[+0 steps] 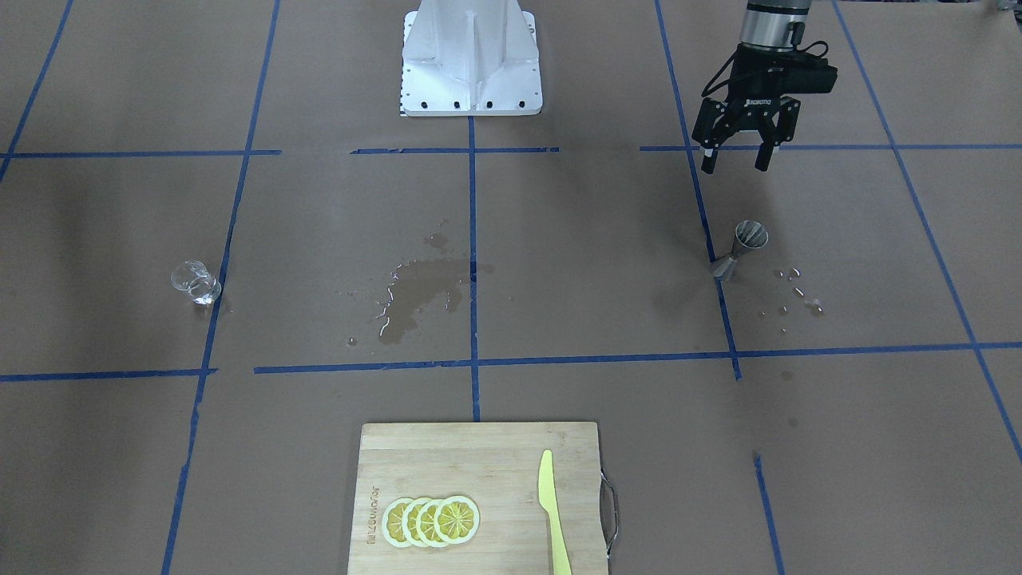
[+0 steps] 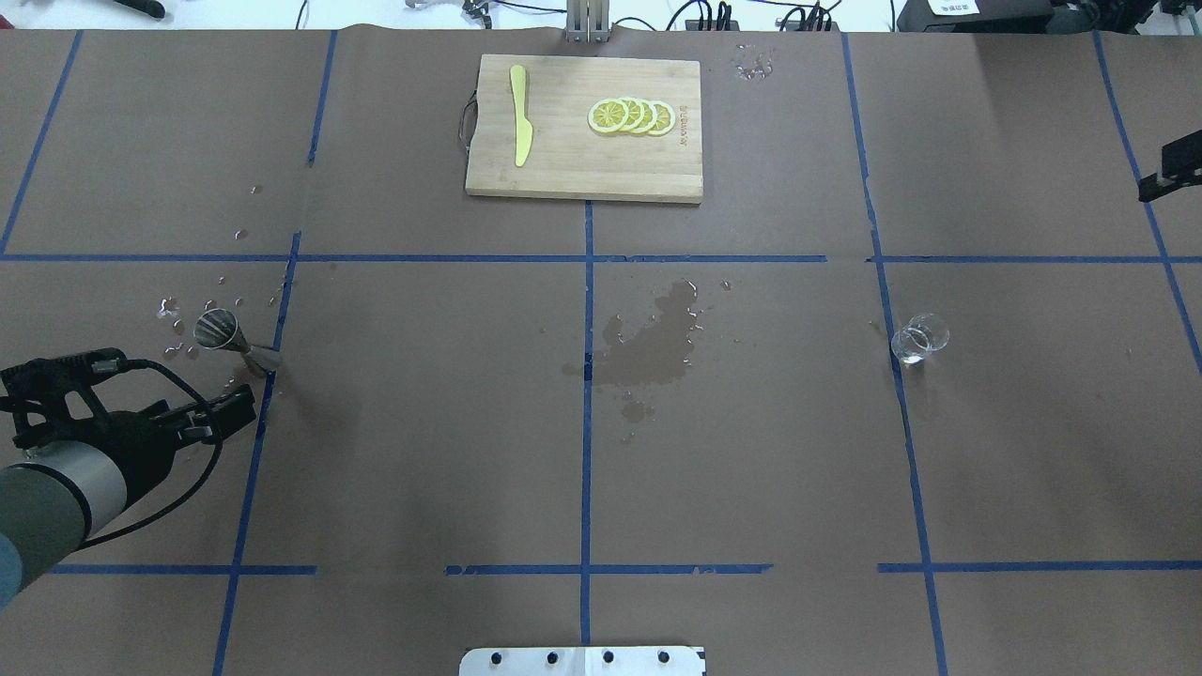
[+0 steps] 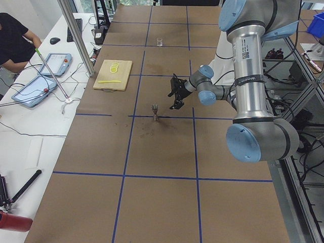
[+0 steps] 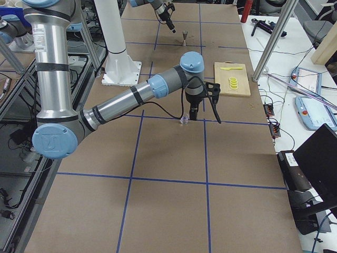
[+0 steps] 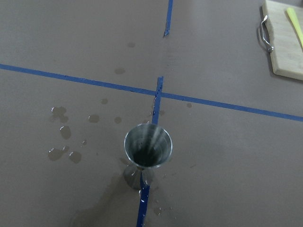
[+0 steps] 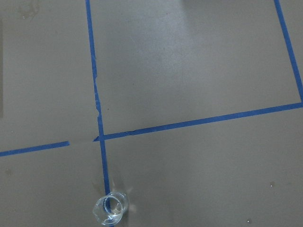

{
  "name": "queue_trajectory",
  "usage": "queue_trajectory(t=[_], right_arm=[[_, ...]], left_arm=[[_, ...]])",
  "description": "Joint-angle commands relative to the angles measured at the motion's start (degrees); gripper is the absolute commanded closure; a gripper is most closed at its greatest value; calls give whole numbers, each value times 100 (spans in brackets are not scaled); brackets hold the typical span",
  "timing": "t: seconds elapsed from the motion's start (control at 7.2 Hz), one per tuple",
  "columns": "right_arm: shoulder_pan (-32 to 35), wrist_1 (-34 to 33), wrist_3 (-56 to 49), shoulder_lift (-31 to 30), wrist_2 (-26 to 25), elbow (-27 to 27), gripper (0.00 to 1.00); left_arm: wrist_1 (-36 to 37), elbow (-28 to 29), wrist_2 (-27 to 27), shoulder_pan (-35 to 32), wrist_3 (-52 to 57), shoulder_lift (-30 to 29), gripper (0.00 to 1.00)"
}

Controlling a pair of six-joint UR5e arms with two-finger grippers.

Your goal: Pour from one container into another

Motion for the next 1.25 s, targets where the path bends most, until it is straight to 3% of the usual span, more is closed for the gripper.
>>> queue_trajectory(t=[0.0, 0.14, 0.28, 0.56, 1.11], right_arm=[[-1593, 743, 1685, -563, -1556, 814, 0], [-2132, 1889, 2345, -1063, -2059, 834, 0], [-2572, 2239, 2456, -1251, -2586, 843, 0], [-3399, 2269, 2807, -1279, -3484, 843, 0], [-3718, 3066, 3020, -1760, -3767, 843, 0]], left_arm=[[-1, 276, 656, 158, -113, -43, 0], [-1, 503, 970, 158, -113, -148, 0], [-10, 757, 1190, 149, -113, -306, 0], [-1, 1214, 1831, 158, -113, -744, 0], [16, 1997, 2527, 158, -105, -1133, 5]])
